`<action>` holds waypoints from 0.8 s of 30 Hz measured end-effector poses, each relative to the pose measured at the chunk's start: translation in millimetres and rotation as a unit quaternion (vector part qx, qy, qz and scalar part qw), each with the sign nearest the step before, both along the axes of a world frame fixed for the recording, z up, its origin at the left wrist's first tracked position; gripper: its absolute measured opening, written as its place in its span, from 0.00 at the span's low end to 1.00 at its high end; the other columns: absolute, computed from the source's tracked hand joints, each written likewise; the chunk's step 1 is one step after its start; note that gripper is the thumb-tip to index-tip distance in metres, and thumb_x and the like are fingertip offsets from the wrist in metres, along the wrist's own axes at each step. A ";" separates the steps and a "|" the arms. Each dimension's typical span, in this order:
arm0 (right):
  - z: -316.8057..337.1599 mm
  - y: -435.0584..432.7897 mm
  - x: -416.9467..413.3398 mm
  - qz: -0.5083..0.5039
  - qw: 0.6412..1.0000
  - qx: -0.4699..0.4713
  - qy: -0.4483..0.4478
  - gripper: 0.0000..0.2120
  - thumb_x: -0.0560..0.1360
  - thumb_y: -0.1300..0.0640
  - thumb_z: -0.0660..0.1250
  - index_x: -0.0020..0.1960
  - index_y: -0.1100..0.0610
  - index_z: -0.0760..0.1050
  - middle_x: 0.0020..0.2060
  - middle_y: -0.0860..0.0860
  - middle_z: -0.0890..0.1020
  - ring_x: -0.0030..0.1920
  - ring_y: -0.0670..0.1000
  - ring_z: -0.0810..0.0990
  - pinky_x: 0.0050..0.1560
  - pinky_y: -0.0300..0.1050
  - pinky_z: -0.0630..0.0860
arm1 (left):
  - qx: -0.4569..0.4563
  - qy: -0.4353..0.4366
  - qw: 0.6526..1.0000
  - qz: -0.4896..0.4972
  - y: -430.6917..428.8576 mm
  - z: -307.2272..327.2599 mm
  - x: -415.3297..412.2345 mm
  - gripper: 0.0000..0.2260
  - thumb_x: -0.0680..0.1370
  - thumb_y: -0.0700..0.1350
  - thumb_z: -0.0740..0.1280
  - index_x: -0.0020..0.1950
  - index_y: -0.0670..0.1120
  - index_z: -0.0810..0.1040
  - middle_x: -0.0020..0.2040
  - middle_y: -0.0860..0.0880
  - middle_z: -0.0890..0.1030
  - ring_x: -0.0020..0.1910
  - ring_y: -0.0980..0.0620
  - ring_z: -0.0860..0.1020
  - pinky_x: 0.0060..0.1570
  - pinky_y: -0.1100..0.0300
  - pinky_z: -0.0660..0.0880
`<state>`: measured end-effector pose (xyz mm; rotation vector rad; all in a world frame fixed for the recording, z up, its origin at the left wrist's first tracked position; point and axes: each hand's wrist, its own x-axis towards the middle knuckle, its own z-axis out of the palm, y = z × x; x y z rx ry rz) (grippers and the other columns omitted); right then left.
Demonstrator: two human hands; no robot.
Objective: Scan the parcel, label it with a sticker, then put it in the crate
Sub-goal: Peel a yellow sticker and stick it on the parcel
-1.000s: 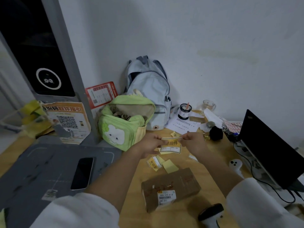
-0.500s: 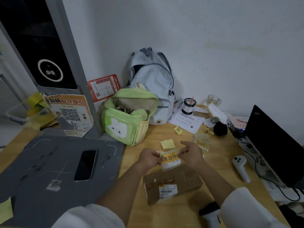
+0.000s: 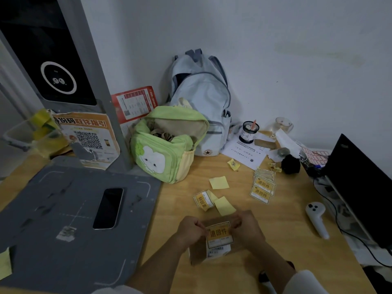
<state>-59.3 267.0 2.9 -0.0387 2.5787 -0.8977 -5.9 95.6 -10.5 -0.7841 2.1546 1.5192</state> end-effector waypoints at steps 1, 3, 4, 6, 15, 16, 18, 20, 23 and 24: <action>-2.0 -1.1 1.7 0.008 1.000 -0.001 -0.002 0.14 0.68 0.68 0.64 0.37 0.48 0.77 0.29 0.44 0.77 0.32 0.41 0.76 0.33 0.35 0.71 | -0.002 -0.004 1.000 -0.002 -0.6 -2.8 0.5 0.09 0.72 0.38 0.70 0.34 0.48 0.76 0.34 0.50 0.78 0.31 0.56 0.75 0.27 0.65 0.69; -5.4 -2.5 3.9 0.012 1.000 0.007 -0.008 0.15 0.70 0.68 0.65 0.45 0.50 0.80 0.31 0.42 0.78 0.33 0.39 0.76 0.30 0.28 0.67 | -0.005 -0.010 1.000 0.000 -1.6 -8.3 0.5 0.09 0.73 0.39 0.70 0.34 0.48 0.76 0.33 0.49 0.77 0.31 0.54 0.74 0.28 0.64 0.69; -6.1 -3.0 4.7 0.010 1.000 0.007 -0.013 0.14 0.71 0.68 0.65 0.48 0.51 0.80 0.32 0.42 0.77 0.33 0.38 0.75 0.28 0.27 0.65 | -0.007 -0.013 1.000 0.002 -1.8 -9.8 0.4 0.09 0.73 0.39 0.70 0.34 0.48 0.76 0.33 0.49 0.77 0.31 0.53 0.74 0.29 0.63 0.69; -7.9 -3.6 5.1 0.006 1.000 -0.003 -0.016 0.14 0.71 0.69 0.66 0.52 0.54 0.80 0.32 0.41 0.76 0.33 0.37 0.74 0.29 0.27 0.65 | -0.012 -0.013 1.000 0.007 -1.7 -12.5 0.9 0.08 0.73 0.40 0.69 0.34 0.48 0.76 0.35 0.48 0.78 0.34 0.52 0.75 0.30 0.62 0.70; -10.3 0.2 10.4 -0.005 0.998 0.049 -0.039 0.12 0.73 0.65 0.66 0.55 0.60 0.79 0.38 0.51 0.81 0.34 0.42 0.76 0.30 0.34 0.71 | -0.042 -0.007 0.999 -0.001 6.6 -20.5 5.5 0.07 0.72 0.40 0.70 0.36 0.49 0.78 0.48 0.44 0.83 0.50 0.46 0.81 0.52 0.51 0.80; -9.5 -0.1 11.5 -0.002 0.998 0.052 -0.041 0.12 0.73 0.65 0.66 0.56 0.59 0.79 0.41 0.52 0.82 0.35 0.43 0.75 0.30 0.32 0.70 | -0.048 -0.004 0.999 -0.004 7.7 -20.5 5.6 0.07 0.72 0.40 0.70 0.36 0.49 0.78 0.47 0.45 0.83 0.50 0.47 0.81 0.52 0.52 0.80; -9.7 -0.1 12.7 -0.002 0.998 0.054 -0.038 0.14 0.73 0.65 0.67 0.59 0.59 0.77 0.45 0.53 0.83 0.39 0.46 0.77 0.34 0.32 0.71 | -0.069 0.001 0.998 -0.014 9.6 -21.4 6.1 0.04 0.73 0.40 0.69 0.39 0.48 0.80 0.46 0.46 0.82 0.51 0.47 0.81 0.51 0.53 0.79; -11.0 -0.4 13.8 -0.002 0.998 0.054 -0.038 0.16 0.74 0.65 0.67 0.60 0.59 0.76 0.47 0.54 0.84 0.42 0.48 0.79 0.35 0.33 0.72 | -0.086 0.007 0.996 -0.021 10.5 -23.6 7.2 0.02 0.73 0.40 0.69 0.42 0.46 0.81 0.46 0.46 0.81 0.51 0.48 0.80 0.52 0.53 0.79; -13.8 -1.5 15.5 -0.009 0.998 0.038 -0.046 0.14 0.73 0.66 0.67 0.58 0.57 0.76 0.48 0.54 0.83 0.43 0.47 0.77 0.32 0.32 0.72 | -0.094 0.016 0.995 -0.019 10.9 -27.2 9.3 0.07 0.72 0.40 0.70 0.37 0.50 0.76 0.41 0.50 0.78 0.48 0.48 0.79 0.53 0.52 0.79; -14.7 -1.8 16.0 -0.017 0.998 0.031 -0.047 0.11 0.73 0.66 0.67 0.54 0.57 0.76 0.43 0.51 0.82 0.42 0.47 0.76 0.33 0.34 0.74 | -0.097 0.018 0.995 -0.016 11.3 -28.6 10.1 0.08 0.72 0.40 0.70 0.36 0.51 0.75 0.40 0.52 0.77 0.47 0.49 0.78 0.52 0.53 0.79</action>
